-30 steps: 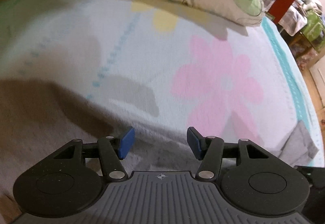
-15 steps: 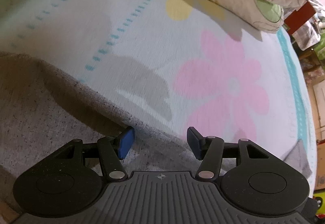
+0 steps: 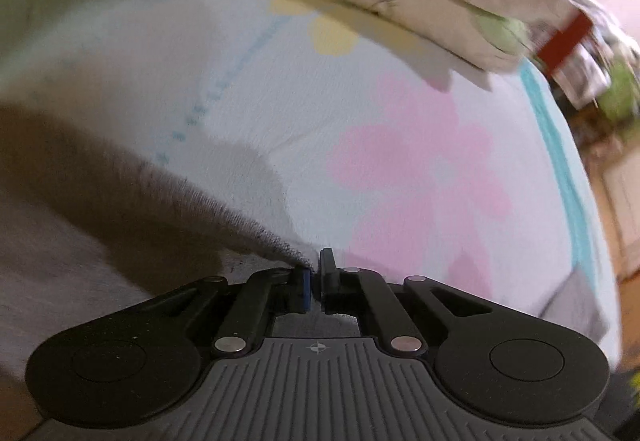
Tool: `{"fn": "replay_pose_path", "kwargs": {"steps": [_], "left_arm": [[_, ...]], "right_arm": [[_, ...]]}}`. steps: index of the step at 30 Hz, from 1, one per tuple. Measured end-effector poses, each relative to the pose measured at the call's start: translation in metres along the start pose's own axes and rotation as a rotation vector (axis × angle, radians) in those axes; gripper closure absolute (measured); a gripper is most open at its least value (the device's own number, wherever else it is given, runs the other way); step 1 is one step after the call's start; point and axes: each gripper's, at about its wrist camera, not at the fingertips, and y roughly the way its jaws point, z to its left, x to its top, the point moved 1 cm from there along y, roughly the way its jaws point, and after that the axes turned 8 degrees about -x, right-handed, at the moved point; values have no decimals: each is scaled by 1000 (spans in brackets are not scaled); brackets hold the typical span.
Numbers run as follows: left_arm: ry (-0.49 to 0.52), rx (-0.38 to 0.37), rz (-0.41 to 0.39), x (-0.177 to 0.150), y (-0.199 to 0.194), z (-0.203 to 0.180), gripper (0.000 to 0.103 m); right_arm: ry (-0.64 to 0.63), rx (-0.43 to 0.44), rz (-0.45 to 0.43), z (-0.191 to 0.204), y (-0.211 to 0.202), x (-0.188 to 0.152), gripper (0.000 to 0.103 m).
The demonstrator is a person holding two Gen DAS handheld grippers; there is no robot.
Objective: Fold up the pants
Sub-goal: 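Close the left gripper on the other leg hem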
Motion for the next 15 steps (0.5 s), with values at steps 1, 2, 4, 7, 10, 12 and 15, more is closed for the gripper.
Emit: {"fn": "replay_pose_path", "kwargs": {"steps": [1, 2, 4, 7, 10, 12, 15], "left_arm": [[34, -3, -12, -6, -10, -4, 99], [59, -11, -20, -11, -19, -7, 99], [102, -30, -24, -23, -38, -12, 99], [158, -60, -25, -40, -60, -17, 99], [200, -72, -33, -55, -72, -21, 99], [216, -76, -28, -64, -75, -22, 99], [210, -85, -17, -73, -75, -23, 99]], "right_arm": [[39, 2, -12, -5, -5, 0, 89], [91, 0, -25, -12, -11, -1, 77], [218, -28, -83, -30, -28, -3, 46], [411, -104, -109, -63, -44, -3, 41], [571, -251, -26, -97, -34, 2, 39], [632, -340, 36, -113, -19, 6, 38], [689, -462, 191, -127, 17, 13, 38]]}}
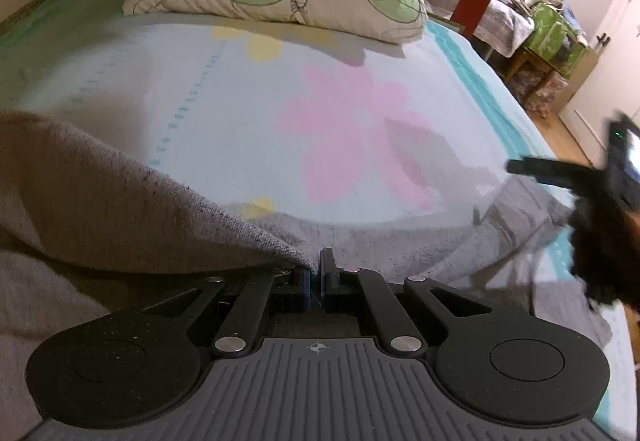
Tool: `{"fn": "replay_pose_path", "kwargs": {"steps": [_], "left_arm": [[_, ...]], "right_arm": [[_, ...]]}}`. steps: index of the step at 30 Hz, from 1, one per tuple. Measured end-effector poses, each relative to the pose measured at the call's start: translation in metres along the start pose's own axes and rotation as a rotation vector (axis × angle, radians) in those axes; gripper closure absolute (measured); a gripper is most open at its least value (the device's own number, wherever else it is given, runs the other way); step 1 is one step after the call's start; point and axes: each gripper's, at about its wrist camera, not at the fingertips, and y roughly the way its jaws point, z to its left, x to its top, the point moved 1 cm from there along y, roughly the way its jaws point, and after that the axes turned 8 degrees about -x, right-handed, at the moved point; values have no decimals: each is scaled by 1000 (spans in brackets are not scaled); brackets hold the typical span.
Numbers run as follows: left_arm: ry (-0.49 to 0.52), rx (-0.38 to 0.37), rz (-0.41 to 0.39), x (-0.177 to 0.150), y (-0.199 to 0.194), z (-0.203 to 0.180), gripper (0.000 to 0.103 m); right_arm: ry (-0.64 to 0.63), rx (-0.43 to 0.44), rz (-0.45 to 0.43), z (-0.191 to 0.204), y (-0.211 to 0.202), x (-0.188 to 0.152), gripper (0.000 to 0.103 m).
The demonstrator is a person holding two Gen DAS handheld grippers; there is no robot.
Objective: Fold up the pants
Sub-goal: 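Close the left gripper on the other leg hem, then lift both hems and carry them toward the waistband while holding them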
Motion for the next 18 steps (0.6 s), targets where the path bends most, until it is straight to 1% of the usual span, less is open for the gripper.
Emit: {"fn": "replay_pose_path", "kwargs": {"steps": [2, 3, 6, 7, 8, 9, 10, 11, 12, 13, 14, 16, 18], "left_arm": [[4, 2, -7, -4, 0, 0, 99], [6, 1, -10, -4, 1, -1, 99], [5, -1, -21, -6, -1, -1, 99], [10, -2, -26, -7, -1, -2, 99], [16, -4, -30, -8, -2, -2, 99], [20, -6, -32, -10, -4, -1, 99], [18, -10, -31, -11, -4, -1, 99], [13, -15, -31, -12, -4, 0, 99], [11, -19, -31, -14, -5, 1, 99], [9, -20, -34, -15, -5, 1, 99], [10, -21, -43, -14, -7, 1, 99], [22, -20, -73, -10, -14, 0, 99], [51, -18, -122, -7, -29, -4, 99]], "right_arm": [[54, -58, 77, 8, 22, 5, 38], [58, -92, 102, 14, 30, 7, 38], [9, -225, 169, 29, 51, 4, 40], [4, -252, 198, 30, 58, 4, 41], [10, -263, 218, 21, 59, 1, 42], [33, -264, 227, 17, 59, 0, 44], [46, -258, 233, 11, 56, -1, 50], [55, -240, 250, 6, 54, -2, 78], [59, -208, 274, 0, 52, -1, 98], [58, -194, 277, -4, 48, -1, 98], [67, -170, 260, -11, 39, 2, 99], [102, -117, 190, -27, 16, 11, 99], [122, -62, 92, -45, -20, 21, 99]]}}
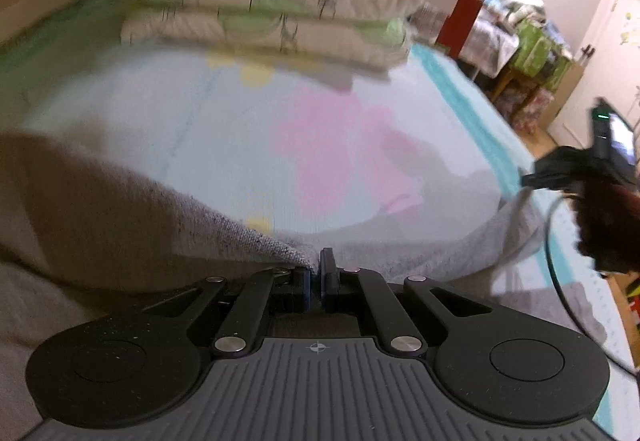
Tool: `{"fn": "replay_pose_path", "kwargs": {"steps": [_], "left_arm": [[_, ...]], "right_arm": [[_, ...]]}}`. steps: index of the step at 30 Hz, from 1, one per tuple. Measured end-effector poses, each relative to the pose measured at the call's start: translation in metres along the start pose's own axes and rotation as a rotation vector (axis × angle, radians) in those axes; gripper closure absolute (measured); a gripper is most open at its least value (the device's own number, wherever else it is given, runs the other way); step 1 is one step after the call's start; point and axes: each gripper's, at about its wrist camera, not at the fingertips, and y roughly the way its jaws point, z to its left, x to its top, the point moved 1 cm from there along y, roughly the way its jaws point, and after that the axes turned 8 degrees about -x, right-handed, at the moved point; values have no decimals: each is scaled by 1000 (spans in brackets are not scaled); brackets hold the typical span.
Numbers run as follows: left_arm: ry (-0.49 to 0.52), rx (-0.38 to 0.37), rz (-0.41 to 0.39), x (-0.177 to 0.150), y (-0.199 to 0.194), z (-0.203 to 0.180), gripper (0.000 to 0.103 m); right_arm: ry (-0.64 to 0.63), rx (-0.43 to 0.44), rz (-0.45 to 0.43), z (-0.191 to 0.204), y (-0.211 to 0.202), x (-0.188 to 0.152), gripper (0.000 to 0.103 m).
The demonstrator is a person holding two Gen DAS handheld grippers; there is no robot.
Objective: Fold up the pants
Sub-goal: 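Lift both hems and carry them toward the waistband while holding them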
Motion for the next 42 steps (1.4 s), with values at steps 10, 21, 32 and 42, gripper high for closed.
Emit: {"fn": "replay_pose_path", "kwargs": {"steps": [10, 21, 32, 42], "left_arm": [[14, -13, 47, -61, -44, -23, 99], [104, 38, 221, -112, -11, -23, 99], [101, 46, 253, -117, -6, -23, 99], [94, 32, 261, -114, 1, -19, 99]], "right_arm": [[109, 67, -113, -94, -102, -100, 99], [-11, 3, 30, -90, -65, -176, 53], [-441, -70, -145, -31, -71, -188, 47], [-506, -61, -136, -13, -54, -172, 96]]}}
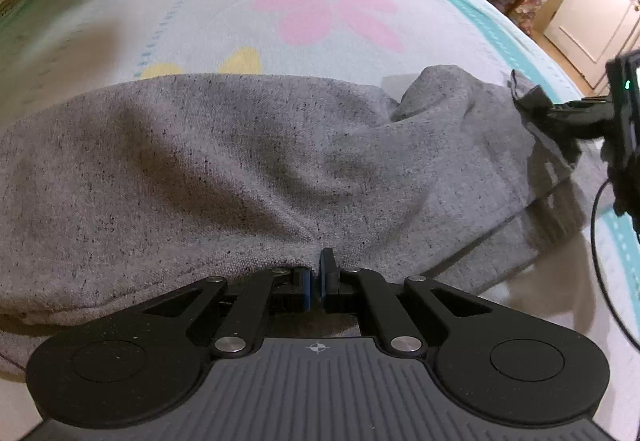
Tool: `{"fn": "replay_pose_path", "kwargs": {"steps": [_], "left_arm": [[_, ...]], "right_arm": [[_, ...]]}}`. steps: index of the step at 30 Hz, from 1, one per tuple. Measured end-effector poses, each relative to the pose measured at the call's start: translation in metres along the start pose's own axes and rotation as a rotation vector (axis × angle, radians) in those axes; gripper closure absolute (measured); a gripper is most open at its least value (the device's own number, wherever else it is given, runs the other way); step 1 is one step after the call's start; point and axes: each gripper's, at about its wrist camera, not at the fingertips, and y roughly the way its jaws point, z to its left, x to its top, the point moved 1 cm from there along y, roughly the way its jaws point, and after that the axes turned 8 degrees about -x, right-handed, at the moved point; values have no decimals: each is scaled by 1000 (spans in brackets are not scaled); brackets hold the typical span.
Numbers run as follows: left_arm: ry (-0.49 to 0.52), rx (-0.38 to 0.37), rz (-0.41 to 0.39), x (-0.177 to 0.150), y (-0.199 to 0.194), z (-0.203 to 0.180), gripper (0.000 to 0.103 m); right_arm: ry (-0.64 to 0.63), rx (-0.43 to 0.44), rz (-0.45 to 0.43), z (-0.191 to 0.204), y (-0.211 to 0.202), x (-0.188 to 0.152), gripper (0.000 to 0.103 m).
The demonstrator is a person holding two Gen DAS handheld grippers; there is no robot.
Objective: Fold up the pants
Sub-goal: 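Lift both hems and carry them toward the waistband while holding them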
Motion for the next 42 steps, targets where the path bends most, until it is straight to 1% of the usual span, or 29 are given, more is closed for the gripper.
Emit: {"fn": "replay_pose_path", "kwargs": {"steps": [1, 3, 5, 6, 8, 10, 11, 12, 13, 14, 16, 18, 19, 21, 23, 25, 27, 30, 31, 32, 33, 34, 35, 37, 38, 39, 40, 41, 42], "left_arm": [[0, 1, -16, 1, -3, 0, 99], [-1, 5, -78, 7, -15, 1, 99], [-5, 0, -139, 14, -33, -1, 99], [-7, -8, -164, 17, -42, -3, 99], [-6, -32, -215, 20, -60, -7, 99], [17, -36, -244, 16, -69, -12, 99], [28, -38, -234, 12, -67, -14, 99], [32, -38, -205, 7, -61, -14, 99], [24, -38, -161, 2, -52, -14, 99], [12, -39, -111, -4, -40, -13, 99], [26, -22, -30, -15, -17, -13, 99], [40, -13, 9, -21, -6, -12, 99], [50, -6, 17, -24, -3, -13, 99], [59, -1, 7, -24, -4, -15, 99], [53, 0, -23, -20, -7, -16, 99], [43, 9, -65, -16, -13, -19, 99], [34, 10, -136, -10, -26, -23, 99], [33, 20, -285, 2, -52, -27, 99], [38, 30, -344, 5, -60, -28, 99], [43, 38, -382, 5, -64, -29, 99], [55, 43, -402, 3, -63, -30, 99], [84, 48, -373, -1, -55, -32, 99], [90, 49, -322, -6, -43, -32, 99], [58, 29, -187, -20, -17, -28, 98], [53, 26, -113, -27, -1, -27, 98], [49, 32, -58, -34, 12, -27, 98], [49, 40, -22, -37, 16, -24, 98], [49, 45, -4, -39, 21, -24, 98], [59, 45, -13, -39, 21, -25, 98]], "right_arm": [[91, 22, 12, -14, -1, 3, 96], [266, 55, 7, -47, -8, 9, 96], [443, 102, -40, -87, -29, 13, 96], [507, 113, -67, -104, -40, 14, 96], [607, 102, -116, -137, -64, 10, 96], [690, 60, -126, -162, -78, -4, 96], [723, 39, -106, -171, -78, -15, 95], [743, 21, -63, -176, -75, -29, 95], [760, -2, -5, -177, -66, -44, 95], [771, -6, 49, -176, -54, -58, 95], [770, 7, 188, -166, -24, -87, 95], [746, 7, 280, -154, -2, -104, 95], [737, 4, 288, -149, 3, -107, 95], [711, 5, 255, -147, 1, -104, 95], [696, 23, 219, -150, -4, -97, 95], [684, 41, 163, -153, -18, -95, 95], [699, 85, 61, -162, -34, -79, 95], [747, 155, -133, -179, -62, -57, 95], [761, 167, -180, -184, -69, -54, 95], [781, 170, -223, -191, -75, -54, 95], [798, 171, -235, -194, -74, -57, 95], [812, 170, -212, -196, -67, -63, 95], [820, 152, -159, -196, -56, -73, 95], [812, 118, -28, -190, -27, -93, 95], [789, 113, 39, -184, -11, -104, 95], [753, 97, 104, -176, 3, -116, 95], [729, 91, 145, -171, 12, -124, 95], [721, 86, 168, -167, 18, -130, 95], [728, 85, 163, -166, 18, -134, 95]]}}
